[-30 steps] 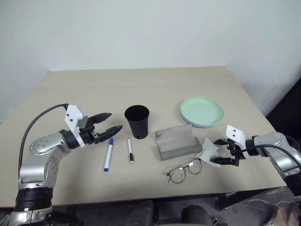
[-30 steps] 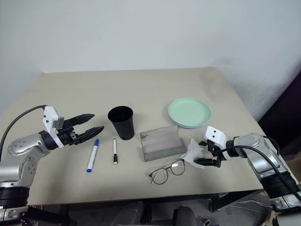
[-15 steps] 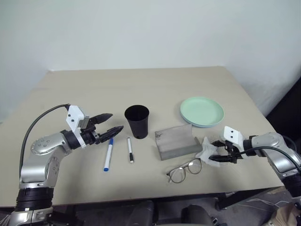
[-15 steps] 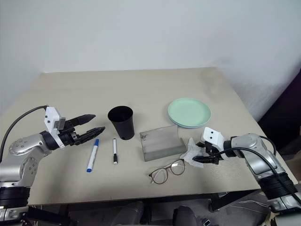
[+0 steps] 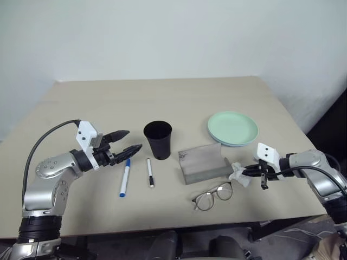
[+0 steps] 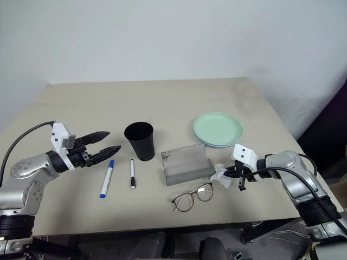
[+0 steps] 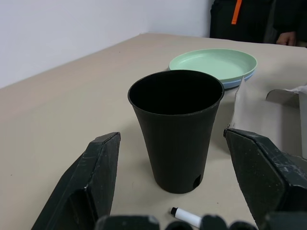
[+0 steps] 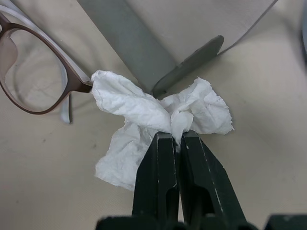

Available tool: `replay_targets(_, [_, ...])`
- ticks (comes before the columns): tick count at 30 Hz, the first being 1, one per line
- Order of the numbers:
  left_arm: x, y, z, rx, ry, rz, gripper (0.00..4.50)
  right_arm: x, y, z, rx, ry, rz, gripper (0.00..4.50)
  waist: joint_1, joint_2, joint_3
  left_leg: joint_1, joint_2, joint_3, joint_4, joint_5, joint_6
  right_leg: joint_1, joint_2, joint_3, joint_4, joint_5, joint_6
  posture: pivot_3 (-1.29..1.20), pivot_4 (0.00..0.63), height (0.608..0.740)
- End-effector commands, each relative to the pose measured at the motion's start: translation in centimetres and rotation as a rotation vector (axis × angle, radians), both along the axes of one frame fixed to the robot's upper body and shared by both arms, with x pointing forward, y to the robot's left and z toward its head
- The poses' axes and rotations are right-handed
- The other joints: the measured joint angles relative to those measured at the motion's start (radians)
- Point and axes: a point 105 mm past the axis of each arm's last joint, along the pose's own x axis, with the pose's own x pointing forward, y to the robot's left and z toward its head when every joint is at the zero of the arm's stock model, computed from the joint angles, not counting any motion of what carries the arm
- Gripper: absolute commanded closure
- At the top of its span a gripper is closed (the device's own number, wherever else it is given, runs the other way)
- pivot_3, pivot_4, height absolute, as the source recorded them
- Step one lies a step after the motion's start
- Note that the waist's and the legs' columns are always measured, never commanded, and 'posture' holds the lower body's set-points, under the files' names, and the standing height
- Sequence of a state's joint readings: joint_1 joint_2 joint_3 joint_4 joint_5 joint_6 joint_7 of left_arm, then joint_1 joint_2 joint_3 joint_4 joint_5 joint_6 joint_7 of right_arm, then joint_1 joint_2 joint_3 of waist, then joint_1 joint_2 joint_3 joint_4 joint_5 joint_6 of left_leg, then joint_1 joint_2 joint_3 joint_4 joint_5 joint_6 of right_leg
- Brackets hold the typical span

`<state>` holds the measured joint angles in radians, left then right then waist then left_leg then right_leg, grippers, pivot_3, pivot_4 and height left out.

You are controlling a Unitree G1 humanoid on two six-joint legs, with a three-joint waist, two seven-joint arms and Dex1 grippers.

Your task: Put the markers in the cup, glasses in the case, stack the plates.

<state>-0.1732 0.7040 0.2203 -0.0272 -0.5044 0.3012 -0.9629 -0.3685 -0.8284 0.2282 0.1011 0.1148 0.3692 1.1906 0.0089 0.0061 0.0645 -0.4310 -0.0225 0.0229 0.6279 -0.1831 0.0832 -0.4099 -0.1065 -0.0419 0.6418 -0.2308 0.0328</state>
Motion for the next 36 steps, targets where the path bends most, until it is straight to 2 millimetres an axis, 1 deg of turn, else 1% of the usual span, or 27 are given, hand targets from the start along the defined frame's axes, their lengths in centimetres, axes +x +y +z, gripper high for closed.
replay_targets(1, [0.0, -0.3, 1.2, 0.015, -0.052, -0.011, 0.85, 1.7, -1.2, 2.8, -0.015, -0.093, -0.027, 4.47, 0.000, 0.000, 0.000, 0.000, 0.000, 0.000, 0.000, 0.000, 0.000, 0.000, 0.000, 0.000, 0.000, 0.000, 0.000, 0.00, 0.000, 0.736])
replay_targets(5, [0.1, -0.2, 1.2, 0.015, -0.053, -0.011, 0.85, 4.2, -2.5, 5.1, -0.025, -0.194, -0.110, 4.47, 0.000, 0.000, 0.000, 0.000, 0.000, 0.000, 0.000, 0.000, 0.000, 0.000, 0.000, 0.000, 0.000, 0.001, 0.000, 0.00, 0.000, 0.736])
replay_targets(8, [0.2, -0.2, 1.2, 0.015, -0.055, -0.011, 0.85, 6.6, -2.5, 7.4, 0.003, -0.296, -0.186, 4.47, 0.000, 0.000, 0.000, 0.000, 0.000, 0.000, 0.000, 0.000, 0.000, -0.001, 0.000, 0.000, 0.000, 0.001, -0.001, 0.00, 0.000, 0.736])
replay_targets(9, [0.2, -0.3, 1.3, 0.012, -0.057, -0.013, 0.85, 7.3, -2.4, 8.0, 0.025, -0.310, -0.212, 4.47, 0.000, 0.000, 0.000, 0.000, 0.000, 0.000, 0.000, 0.000, 0.000, -0.001, 0.000, 0.000, 0.000, 0.002, -0.001, 0.00, 0.000, 0.736])
replay_targets(11, [0.3, -0.4, 1.3, 0.008, -0.060, -0.018, 0.85, 9.2, -2.2, 8.8, 0.024, -0.370, -0.286, 4.47, -0.001, 0.000, 0.000, 0.000, 0.000, 0.000, 0.000, 0.000, 0.000, -0.001, 0.001, 0.000, 0.000, 0.003, -0.003, 0.00, 0.000, 0.736])
replay_targets(13, [0.4, -0.4, 1.4, 0.007, -0.061, -0.019, 0.85, 11.1, -1.9, 9.0, 0.010, -0.417, -0.368, 4.47, -0.002, 0.000, 0.000, 0.000, 0.000, 0.000, 0.000, 0.000, 0.000, -0.002, 0.001, -0.001, 0.000, 0.005, -0.006, 0.00, 0.000, 0.736])
replay_targets(17, [0.7, -0.6, 1.5, -0.004, -0.062, -0.026, 0.85, 13.9, -0.8, 8.3, -0.018, -0.482, -0.464, 4.47, -0.002, 0.000, 0.000, 0.000, 0.000, 0.000, -0.001, 0.000, -0.001, -0.003, 0.004, 0.000, 0.000, 0.006, -0.006, 0.00, 0.000, 0.736])
replay_targets(21, [0.8, -0.7, 1.7, -0.010, -0.064, -0.024, 0.85, 15.3, 0.5, 7.1, -0.025, -0.483, -0.516, 4.47, -0.002, 0.000, 0.000, 0.000, -0.002, 0.000, -0.001, 0.001, -0.001, -0.003, 0.005, 0.000, 0.000, 0.006, -0.006, 0.00, 0.000, 0.736])
replay_targets(24, [0.8, -0.7, 1.8, -0.011, -0.070, -0.022, 0.85, 15.9, 1.4, 6.5, -0.021, -0.480, -0.528, 4.47, -0.006, 0.000, 0.000, 0.000, -0.003, 0.001, -0.001, 0.001, -0.001, -0.003, 0.006, 0.001, 0.000, 0.007, -0.004, 0.00, 0.000, 0.736])
replay_targets(26, [0.7, -0.6, 1.8, -0.009, -0.074, -0.015, 0.85, 16.0, 1.6, 6.4, -0.021, -0.482, -0.525, 4.02, -0.008, 0.000, 0.000, 0.000, -0.003, 0.001, -0.001, 0.001, -0.001, -0.003, 0.006, 0.001, 0.000, 0.007, -0.004, 0.00, 0.000, 0.736])
replay_targets(28, [0.6, -0.5, 1.8, -0.007, -0.076, -0.011, 0.85, 16.1, 1.8, 6.6, -0.012, -0.486, -0.519, 3.45, -0.010, 0.000, 0.000, 0.000, -0.003, 0.001, -0.001, 0.001, -0.001, -0.003, 0.007, 0.002, 0.000, 0.008, -0.003, 0.00, 0.000, 0.736])
replay_targets(32, [0.4, -0.5, 2.1, -0.002, -0.084, -0.011, 0.85, 16.3, 1.2, 7.6, -0.010, -0.521, -0.519, 2.01, -0.012, 0.001, 0.000, 0.001, -0.003, 0.000, -0.001, 0.001, -0.002, -0.003, 0.009, 0.003, 0.001, 0.008, -0.003, 0.00, 0.000, 0.736])
replay_targets(36, [0.4, -0.6, 2.7, 0.007, -0.099, -0.022, 0.85, 16.5, 0.6, 9.0, 0.010, -0.561, -0.528, 0.69, -0.012, 0.001, 0.000, 0.001, -0.002, 0.000, -0.001, 0.002, -0.003, -0.003, 0.012, 0.004, 0.001, 0.009, -0.004, 0.00, 0.000, 0.736])
